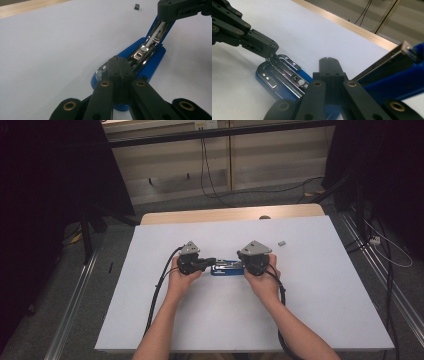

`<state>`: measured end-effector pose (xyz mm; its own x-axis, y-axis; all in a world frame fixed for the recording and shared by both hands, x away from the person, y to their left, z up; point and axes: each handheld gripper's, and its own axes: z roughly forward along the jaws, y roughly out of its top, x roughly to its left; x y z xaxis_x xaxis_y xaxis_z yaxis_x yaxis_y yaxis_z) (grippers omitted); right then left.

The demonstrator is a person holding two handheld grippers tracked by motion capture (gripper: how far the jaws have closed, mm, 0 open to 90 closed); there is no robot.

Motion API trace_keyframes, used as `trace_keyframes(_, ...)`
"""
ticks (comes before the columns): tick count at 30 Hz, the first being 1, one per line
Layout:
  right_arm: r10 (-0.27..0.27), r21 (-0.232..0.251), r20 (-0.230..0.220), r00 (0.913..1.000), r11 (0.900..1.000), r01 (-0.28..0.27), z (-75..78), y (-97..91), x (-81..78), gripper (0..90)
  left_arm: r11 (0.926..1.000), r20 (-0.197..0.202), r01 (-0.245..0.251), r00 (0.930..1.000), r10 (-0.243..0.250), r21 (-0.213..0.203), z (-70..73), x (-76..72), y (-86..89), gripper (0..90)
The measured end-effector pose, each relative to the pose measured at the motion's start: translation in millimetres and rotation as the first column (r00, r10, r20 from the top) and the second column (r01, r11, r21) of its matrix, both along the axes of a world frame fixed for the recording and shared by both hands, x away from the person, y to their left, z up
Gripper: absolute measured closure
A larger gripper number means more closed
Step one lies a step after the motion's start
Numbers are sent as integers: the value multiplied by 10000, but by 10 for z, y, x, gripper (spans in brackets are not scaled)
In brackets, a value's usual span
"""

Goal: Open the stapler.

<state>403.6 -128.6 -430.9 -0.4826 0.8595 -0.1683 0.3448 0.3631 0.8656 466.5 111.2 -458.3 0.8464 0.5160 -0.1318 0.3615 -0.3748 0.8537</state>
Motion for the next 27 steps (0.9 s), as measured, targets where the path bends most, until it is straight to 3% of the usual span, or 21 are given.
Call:
trace_keyframes(6, -202, 355, -182, 9996, 9992, 209, -73, -105, 6, 900, 10000, -100, -12, 9999, 11, -49, -3, 1, 5, 900)
trace_keyframes(10, -389, 213, -190, 9991, 9990, 393, -106, -159, 6, 900, 9999, -120, 25, 9999, -26, -127, -8, 9, 14, 900)
trace_keyframes(13, -577, 443, -353, 9977, 9973, 592, -148, -244, 20, 900, 9999, -129, 32, 9999, -34, -121, -8, 11, 16, 900)
trace_keyframes(16, -653, 243, -547, 9964, 9975, 667, -227, -317, 20, 900, 9999, -148, 7, 9999, -9, -136, -7, 8, 14, 900)
trace_keyframes(17, -689, 516, -389, 9969, 9962, 709, -245, -350, 18, 900, 9999, -156, -4, 9999, 1, -139, -7, 8, 15, 900)
trace_keyframes(22, -708, 708, -521, 9961, 9947, 744, -252, -429, 45, 900, 9997, -282, -55, 9996, 48, -230, -10, 7, 16, 900)
trace_keyframes(27, -618, 587, -552, 9966, 9962, 650, -243, -430, 57, 900, 9998, -239, -65, 9997, 61, -167, -6, 7, 16, 900)
